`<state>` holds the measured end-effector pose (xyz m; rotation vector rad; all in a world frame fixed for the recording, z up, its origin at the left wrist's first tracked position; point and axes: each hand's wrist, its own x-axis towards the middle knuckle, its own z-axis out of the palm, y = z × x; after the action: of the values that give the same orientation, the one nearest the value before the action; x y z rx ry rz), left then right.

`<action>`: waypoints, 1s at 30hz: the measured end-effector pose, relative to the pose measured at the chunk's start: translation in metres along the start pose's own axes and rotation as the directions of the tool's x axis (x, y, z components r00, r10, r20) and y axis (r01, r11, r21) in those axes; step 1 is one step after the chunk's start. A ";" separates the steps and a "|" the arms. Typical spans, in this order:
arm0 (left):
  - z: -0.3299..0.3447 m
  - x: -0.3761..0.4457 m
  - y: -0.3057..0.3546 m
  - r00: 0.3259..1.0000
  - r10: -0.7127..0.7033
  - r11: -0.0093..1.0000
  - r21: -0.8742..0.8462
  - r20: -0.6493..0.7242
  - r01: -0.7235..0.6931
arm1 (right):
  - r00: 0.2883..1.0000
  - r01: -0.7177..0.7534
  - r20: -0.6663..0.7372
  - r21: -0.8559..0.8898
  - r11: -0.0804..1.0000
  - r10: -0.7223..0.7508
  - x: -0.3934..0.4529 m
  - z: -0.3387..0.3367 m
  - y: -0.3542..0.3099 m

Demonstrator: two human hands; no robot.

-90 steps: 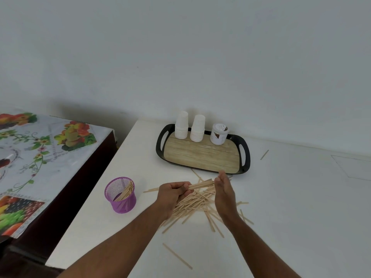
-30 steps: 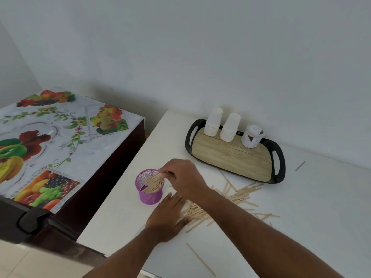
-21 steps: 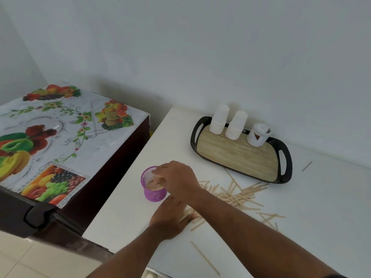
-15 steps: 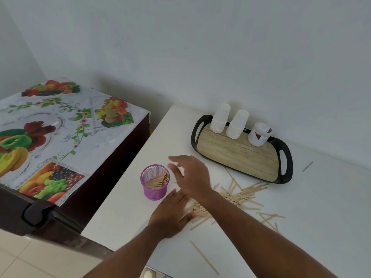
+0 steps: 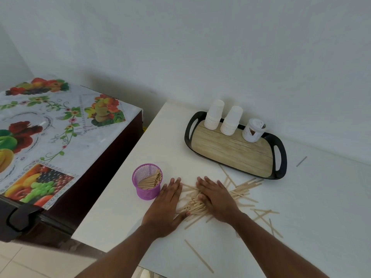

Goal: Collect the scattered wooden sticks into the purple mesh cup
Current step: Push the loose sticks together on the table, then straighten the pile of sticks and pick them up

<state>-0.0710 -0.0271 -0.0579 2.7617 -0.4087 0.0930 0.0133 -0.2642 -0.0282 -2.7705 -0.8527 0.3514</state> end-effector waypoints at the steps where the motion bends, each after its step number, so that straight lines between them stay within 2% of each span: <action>1: 0.001 0.001 -0.001 1.000 -0.003 1.000 0.012 0.022 0.003 | 0.998 -0.007 -0.063 0.032 0.999 0.009 -0.007 -0.002 0.006; 4: 0.004 0.002 -0.003 0.998 -0.001 1.000 0.015 0.059 0.001 | 0.945 -0.131 -0.293 0.080 0.988 0.149 -0.020 -0.015 0.029; 6: 0.004 0.002 -0.003 0.998 0.002 1.000 0.010 0.061 -0.003 | 0.898 -0.233 -0.363 0.089 0.968 0.249 -0.021 -0.023 0.044; 8: 0.003 0.002 -0.003 0.998 0.004 1.000 0.000 0.058 -0.004 | 0.897 -0.309 -0.297 0.111 0.944 0.329 -0.021 -0.026 0.055; 10: 0.002 0.002 -0.003 0.998 0.005 1.000 -0.009 0.062 -0.005 | 0.927 -0.333 -0.156 0.074 0.940 0.340 -0.020 -0.022 0.059; 12: 0.002 0.001 -0.003 0.998 0.007 1.000 -0.015 0.064 -0.006 | 0.938 -0.336 -0.075 0.029 0.941 0.338 -0.024 -0.010 0.056; 16: 0.003 0.001 -0.003 0.998 0.001 0.999 -0.036 0.062 0.001 | 0.957 -0.272 -0.090 0.060 0.960 0.277 -0.040 0.008 0.038; 19: 0.003 0.002 -0.003 0.997 0.008 1.000 -0.028 0.071 -0.006 | 0.964 -0.204 -0.156 0.080 0.976 0.214 -0.048 0.001 0.038; 22: 0.003 0.002 -0.003 0.996 0.024 1.000 0.011 0.085 -0.025 | 0.934 -0.276 -0.221 0.054 0.960 0.281 -0.044 -0.014 0.053; 25: 0.003 0.003 -0.003 0.996 0.029 0.999 0.018 0.085 -0.031 | 0.926 -0.328 -0.177 0.059 0.943 0.333 -0.035 -0.023 0.067; 30: 0.003 0.002 -0.003 0.996 0.034 0.999 -0.004 0.083 -0.034 | 0.957 -0.281 -0.084 -0.019 0.959 0.279 -0.022 -0.018 0.057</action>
<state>-0.0678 -0.0258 -0.0614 2.7631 -0.4774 -0.0138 0.0303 -0.3252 -0.0228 -2.9151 -0.4490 0.2728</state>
